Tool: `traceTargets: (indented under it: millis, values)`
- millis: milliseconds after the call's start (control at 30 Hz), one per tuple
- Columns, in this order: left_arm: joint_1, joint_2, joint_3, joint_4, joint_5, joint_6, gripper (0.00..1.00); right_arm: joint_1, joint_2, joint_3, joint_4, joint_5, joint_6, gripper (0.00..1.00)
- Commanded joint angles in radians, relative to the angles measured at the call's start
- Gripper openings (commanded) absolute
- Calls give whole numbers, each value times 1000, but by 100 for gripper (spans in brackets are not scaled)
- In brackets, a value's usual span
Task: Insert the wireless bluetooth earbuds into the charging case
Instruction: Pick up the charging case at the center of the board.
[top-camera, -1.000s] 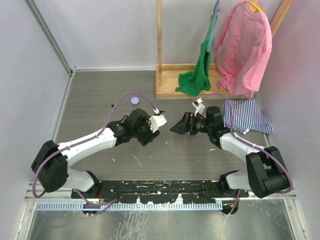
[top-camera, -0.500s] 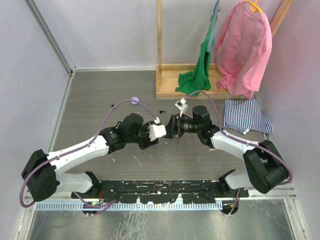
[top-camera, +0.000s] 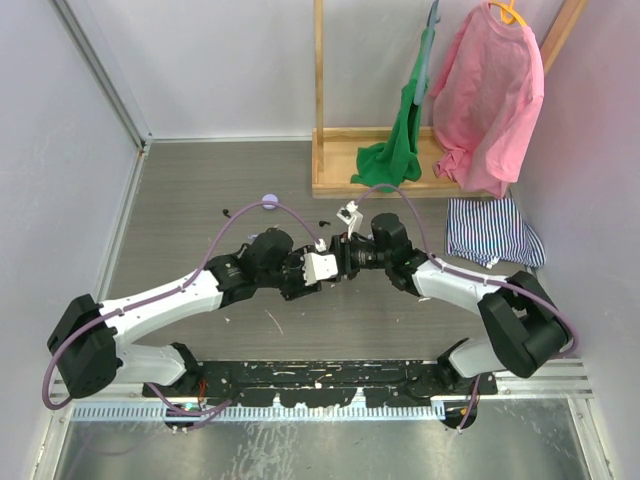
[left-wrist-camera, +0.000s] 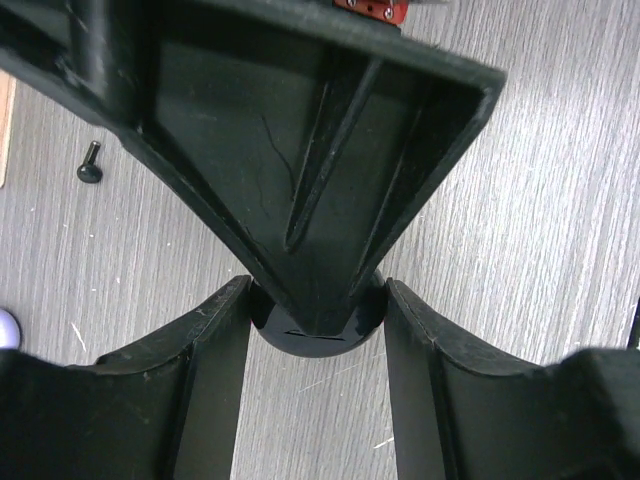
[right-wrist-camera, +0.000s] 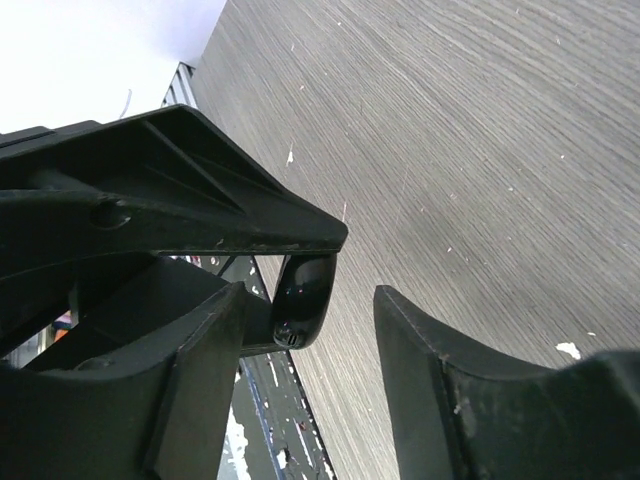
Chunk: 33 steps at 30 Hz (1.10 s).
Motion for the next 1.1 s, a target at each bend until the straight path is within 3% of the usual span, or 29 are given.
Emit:
traceTargets:
  millis: [0,133,267,433,700,833,1067]
  values:
    - [-7,-1,43,23,10,21,46,17,16,50,-1,11,-30,57]
    - [-8,0,48,15,8,24,47,33,31,72,-33,10,-56,49]
    - [-8,0,51,6,4,25,50,34,36,91,-66,7,-85,35]
    - [-8,-10,40,8,-36,19,60,35,9,109,-107,16,-135,17]
    - [-7,-70,-13,118,-163,-96,76,2,-52,87,-67,50,-146,11]
    - [16,-121,-61,199,-185,-193,81,-49,-88,41,54,26,-94,10]
    - [162,-220,-163,407,25,-504,82,-107,-130,-63,296,9,8,10]
